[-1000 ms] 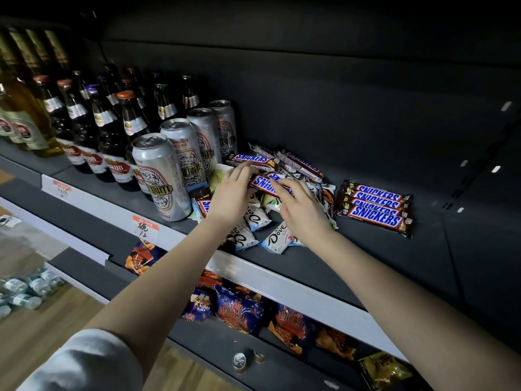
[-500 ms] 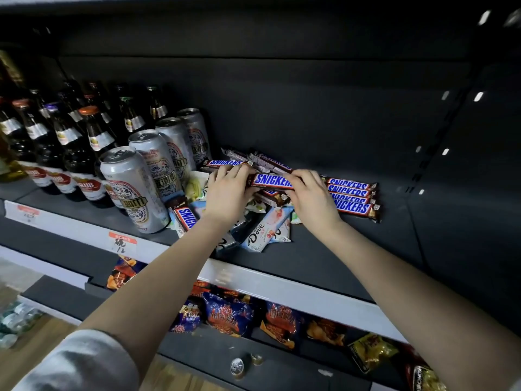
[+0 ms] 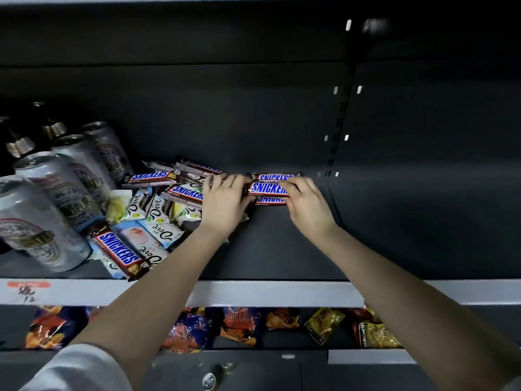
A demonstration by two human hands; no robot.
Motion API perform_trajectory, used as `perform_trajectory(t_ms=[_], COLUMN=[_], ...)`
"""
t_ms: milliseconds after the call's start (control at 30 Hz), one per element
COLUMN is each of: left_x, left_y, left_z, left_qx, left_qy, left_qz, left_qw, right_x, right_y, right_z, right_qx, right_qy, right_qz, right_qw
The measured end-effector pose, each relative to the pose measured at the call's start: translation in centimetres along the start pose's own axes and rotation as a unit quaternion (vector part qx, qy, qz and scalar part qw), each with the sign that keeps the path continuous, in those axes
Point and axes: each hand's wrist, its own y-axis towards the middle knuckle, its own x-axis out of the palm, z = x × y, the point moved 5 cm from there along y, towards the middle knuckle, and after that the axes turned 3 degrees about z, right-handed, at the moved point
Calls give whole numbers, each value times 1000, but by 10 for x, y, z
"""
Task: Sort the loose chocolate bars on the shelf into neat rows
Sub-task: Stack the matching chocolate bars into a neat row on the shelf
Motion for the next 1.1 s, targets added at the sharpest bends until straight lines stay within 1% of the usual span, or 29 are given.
perform_trajectory(t_ms=[100, 233, 433, 667, 933, 1000, 1100], left_x=[7, 13, 16, 19, 21, 22, 26], left_y=[-1, -3, -7, -9, -3, -2, -2], left_z=[15, 27, 37, 37, 29, 27, 24], left_qx=[8, 12, 22, 26, 26, 20, 2], left_qy=[-23, -23, -33, -44, -44, -50, -52], left_qz=[-3, -13, 2, -14, -2, -16, -62], left_qw=[1000, 1000, 999, 999, 999, 998, 997], right_x=[-8, -16, -20, -16, -12, -11, -5], right_y=[-10, -21, -31, -32, -26, -25, -25], right_z=[10, 17, 22, 24, 22, 21, 21], right_qx=[6, 17, 28, 35, 34, 29, 30], right_qy=[-13, -24, -35, -40, -34, -37, -44], right_qz=[6, 6, -6, -18, -20, -23, -40], right_qw=[1000, 1000, 999, 998, 999, 999, 998])
